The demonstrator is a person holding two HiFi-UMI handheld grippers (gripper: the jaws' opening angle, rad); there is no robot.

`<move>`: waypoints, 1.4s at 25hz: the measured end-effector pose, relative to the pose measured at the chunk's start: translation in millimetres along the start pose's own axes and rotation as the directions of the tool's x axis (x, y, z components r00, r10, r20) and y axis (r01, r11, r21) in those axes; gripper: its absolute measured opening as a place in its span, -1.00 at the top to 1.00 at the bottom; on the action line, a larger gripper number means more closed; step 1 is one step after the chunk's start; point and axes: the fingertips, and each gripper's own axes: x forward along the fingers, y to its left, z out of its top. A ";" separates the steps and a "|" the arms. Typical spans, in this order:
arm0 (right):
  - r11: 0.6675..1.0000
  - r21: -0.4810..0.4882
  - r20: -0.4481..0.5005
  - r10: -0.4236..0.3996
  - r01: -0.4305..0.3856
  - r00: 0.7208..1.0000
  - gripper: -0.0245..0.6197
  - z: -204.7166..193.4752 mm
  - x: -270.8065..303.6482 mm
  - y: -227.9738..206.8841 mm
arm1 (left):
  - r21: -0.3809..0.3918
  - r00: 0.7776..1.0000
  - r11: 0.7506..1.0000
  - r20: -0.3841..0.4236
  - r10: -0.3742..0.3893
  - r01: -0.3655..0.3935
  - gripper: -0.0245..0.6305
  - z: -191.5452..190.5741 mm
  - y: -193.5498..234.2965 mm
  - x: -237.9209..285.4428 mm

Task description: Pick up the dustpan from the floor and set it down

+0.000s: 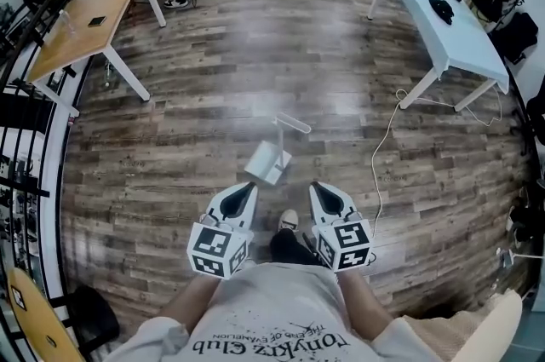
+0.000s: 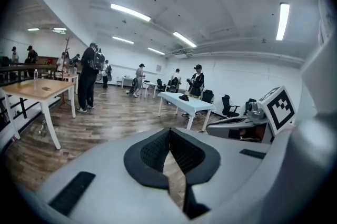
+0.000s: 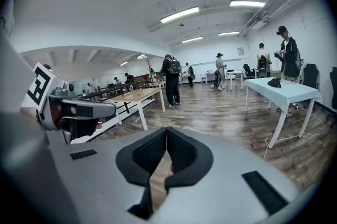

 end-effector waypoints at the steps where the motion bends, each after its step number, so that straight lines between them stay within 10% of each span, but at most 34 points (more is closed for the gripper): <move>1: 1.000 -0.007 -0.001 0.001 -0.001 1.000 0.84 5.4 4.7 -11.0 | 0.002 1.000 1.000 0.002 0.006 -0.006 0.85 6.1 -0.1 10.2; 12: 0.999 -0.029 -0.039 0.033 -0.034 0.999 0.85 27.1 36.2 -76.1 | 0.004 1.000 1.000 -0.005 0.017 -0.017 0.85 34.5 -9.8 80.3; 35: 1.000 -0.007 -0.074 -0.002 0.001 0.997 0.85 42.4 100.0 -74.9 | 0.019 0.998 0.999 -0.054 -0.035 0.036 0.85 51.9 56.9 124.1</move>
